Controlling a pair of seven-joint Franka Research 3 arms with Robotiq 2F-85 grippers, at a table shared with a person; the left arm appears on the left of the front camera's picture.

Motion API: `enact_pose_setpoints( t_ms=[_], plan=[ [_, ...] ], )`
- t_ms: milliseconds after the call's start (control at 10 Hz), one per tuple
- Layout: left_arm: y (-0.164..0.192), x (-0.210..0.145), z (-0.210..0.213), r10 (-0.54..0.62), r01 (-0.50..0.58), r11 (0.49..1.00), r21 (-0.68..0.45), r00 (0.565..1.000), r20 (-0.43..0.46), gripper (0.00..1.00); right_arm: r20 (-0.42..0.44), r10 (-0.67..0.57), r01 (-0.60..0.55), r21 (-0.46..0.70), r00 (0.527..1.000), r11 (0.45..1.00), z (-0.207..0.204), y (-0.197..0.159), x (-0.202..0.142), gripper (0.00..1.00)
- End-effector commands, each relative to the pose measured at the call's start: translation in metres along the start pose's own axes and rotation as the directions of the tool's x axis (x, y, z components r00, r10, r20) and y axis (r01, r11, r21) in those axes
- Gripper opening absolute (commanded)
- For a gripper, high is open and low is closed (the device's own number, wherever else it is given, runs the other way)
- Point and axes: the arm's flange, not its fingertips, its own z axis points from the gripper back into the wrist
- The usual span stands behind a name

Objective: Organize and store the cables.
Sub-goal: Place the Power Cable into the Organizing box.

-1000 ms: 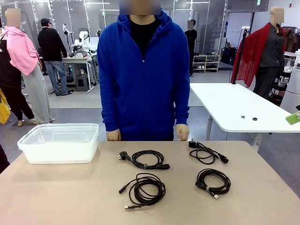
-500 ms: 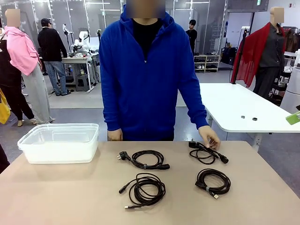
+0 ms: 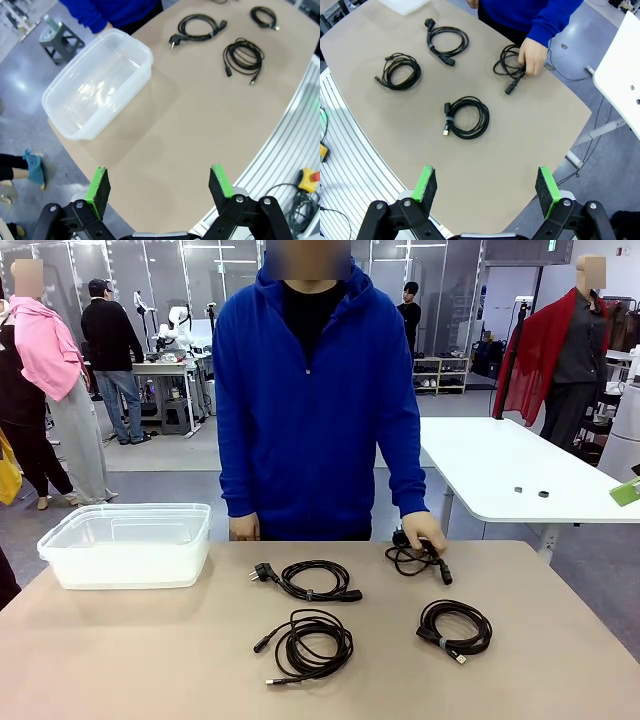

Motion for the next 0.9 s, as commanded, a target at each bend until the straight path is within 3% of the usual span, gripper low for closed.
enact_pose_setpoints(
  t_ms=[0,400,500,600,800],
  plan=[
    [-0.006,0.007,0.001,-0.116,0.116,0.993,0.009,0.993,0.005,1.00,0.000,0.007,-0.007,0.001,1.000,1.000,0.000,0.000,0.000,1.00],
    [-0.006,0.035,-0.012,-0.219,0.219,0.976,0.003,0.975,-0.025,1.00,0.000,0.007,-0.007,0.001,1.000,1.000,0.000,0.000,0.000,1.00],
    [-0.004,0.060,-0.022,-0.279,0.280,0.960,0.003,0.959,-0.054,1.00,0.000,0.007,-0.007,0.001,1.000,1.000,0.000,0.000,0.000,1.00],
    [-0.005,0.086,-0.034,-0.310,0.317,0.948,0.030,0.940,-0.141,1.00,0.000,0.007,-0.007,0.001,1.000,1.000,0.000,0.000,0.000,1.00],
    [-0.014,0.143,-0.067,-0.467,0.472,0.881,-0.018,0.866,-0.178,1.00,0.000,0.007,-0.007,0.001,1.000,1.000,0.000,0.000,0.000,1.00]
  ],
)
